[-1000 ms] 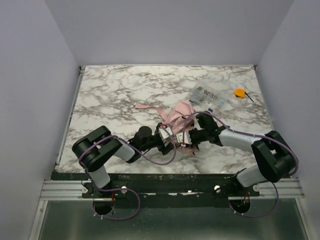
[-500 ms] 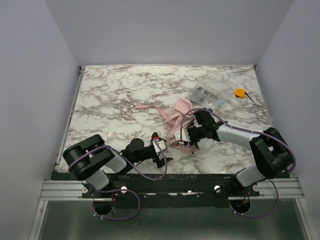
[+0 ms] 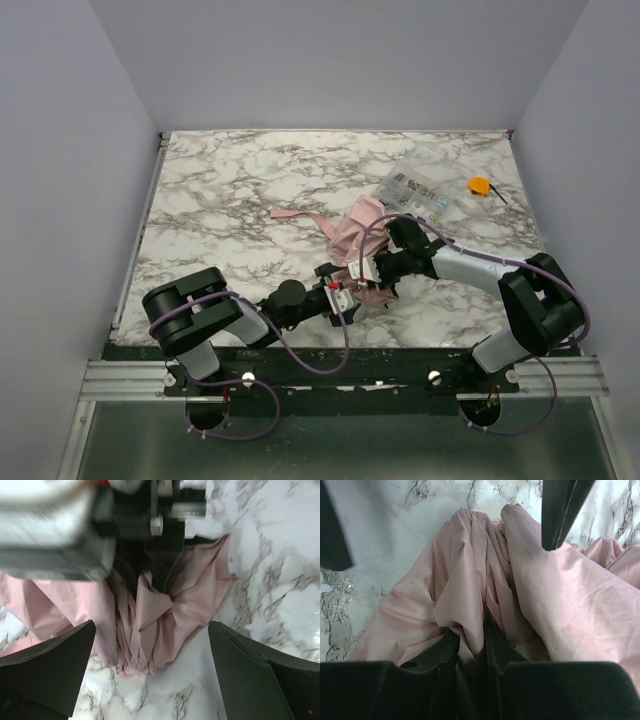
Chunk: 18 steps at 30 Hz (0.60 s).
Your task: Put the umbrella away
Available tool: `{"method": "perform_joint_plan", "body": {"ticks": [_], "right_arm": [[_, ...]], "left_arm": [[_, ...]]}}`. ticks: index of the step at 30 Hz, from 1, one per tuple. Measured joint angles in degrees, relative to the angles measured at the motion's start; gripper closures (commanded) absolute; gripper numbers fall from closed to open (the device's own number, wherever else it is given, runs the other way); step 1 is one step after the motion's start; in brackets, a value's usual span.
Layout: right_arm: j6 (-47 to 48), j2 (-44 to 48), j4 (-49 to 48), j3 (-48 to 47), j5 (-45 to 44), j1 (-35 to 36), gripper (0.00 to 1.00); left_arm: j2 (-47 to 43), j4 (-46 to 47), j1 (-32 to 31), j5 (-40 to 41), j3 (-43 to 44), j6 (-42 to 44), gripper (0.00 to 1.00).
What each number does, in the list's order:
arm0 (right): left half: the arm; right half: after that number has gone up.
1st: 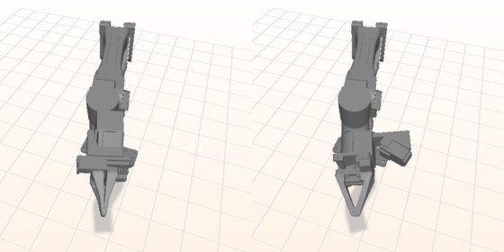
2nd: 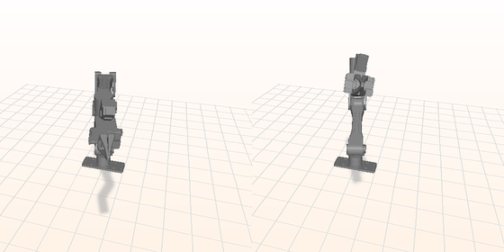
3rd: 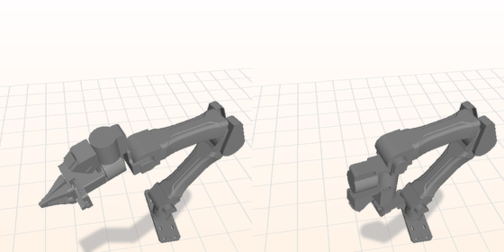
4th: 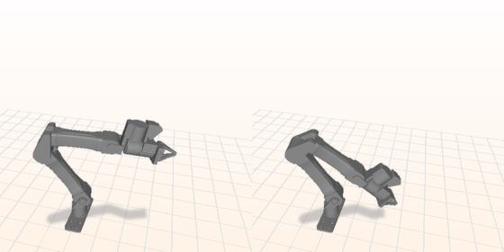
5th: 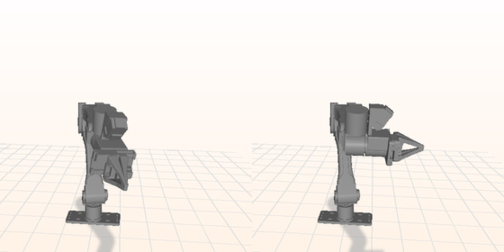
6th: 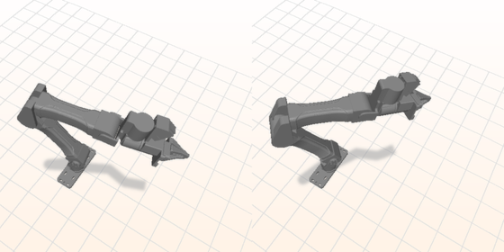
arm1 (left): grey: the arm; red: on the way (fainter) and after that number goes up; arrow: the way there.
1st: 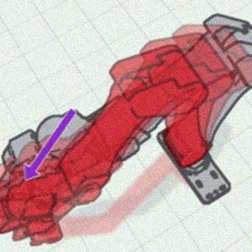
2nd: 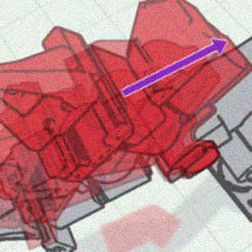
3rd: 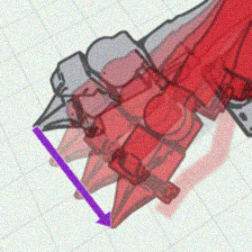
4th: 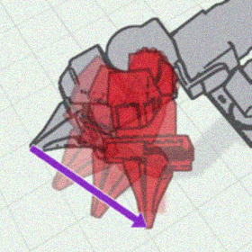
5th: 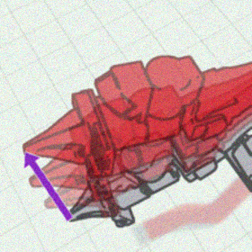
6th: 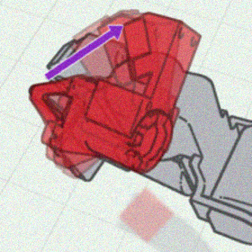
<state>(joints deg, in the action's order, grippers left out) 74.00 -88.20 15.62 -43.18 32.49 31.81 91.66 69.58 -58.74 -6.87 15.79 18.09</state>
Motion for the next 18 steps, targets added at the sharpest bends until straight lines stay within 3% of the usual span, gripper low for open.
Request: {"method": "perform_joint_plan", "body": {"ticks": [11,13,15,18], "right_arm": [[0.0,-0.3,1.1,-0.5,0.9,0.0,0.78],[0.0,-0.3,1.5,-0.6,1.3,-0.2,0.77],[0.1,-0.3,1.9,-0.8,1.5,-0.4,0.74],[0.0,-0.5,2.9,-1.3,1.7,-0.8,0.7]], "left_arm": [[13.0,1.3,-0.3,7.6,5.3,3.6,0.06],[13.8,2.0,-0.3,7.9,5.8,3.5,0.18],[14.4,2.3,-0.3,8.0,6.3,3.3,0.4],[14.7,2.1,-0.3,8.0,6.8,3.2,0.61]]}}
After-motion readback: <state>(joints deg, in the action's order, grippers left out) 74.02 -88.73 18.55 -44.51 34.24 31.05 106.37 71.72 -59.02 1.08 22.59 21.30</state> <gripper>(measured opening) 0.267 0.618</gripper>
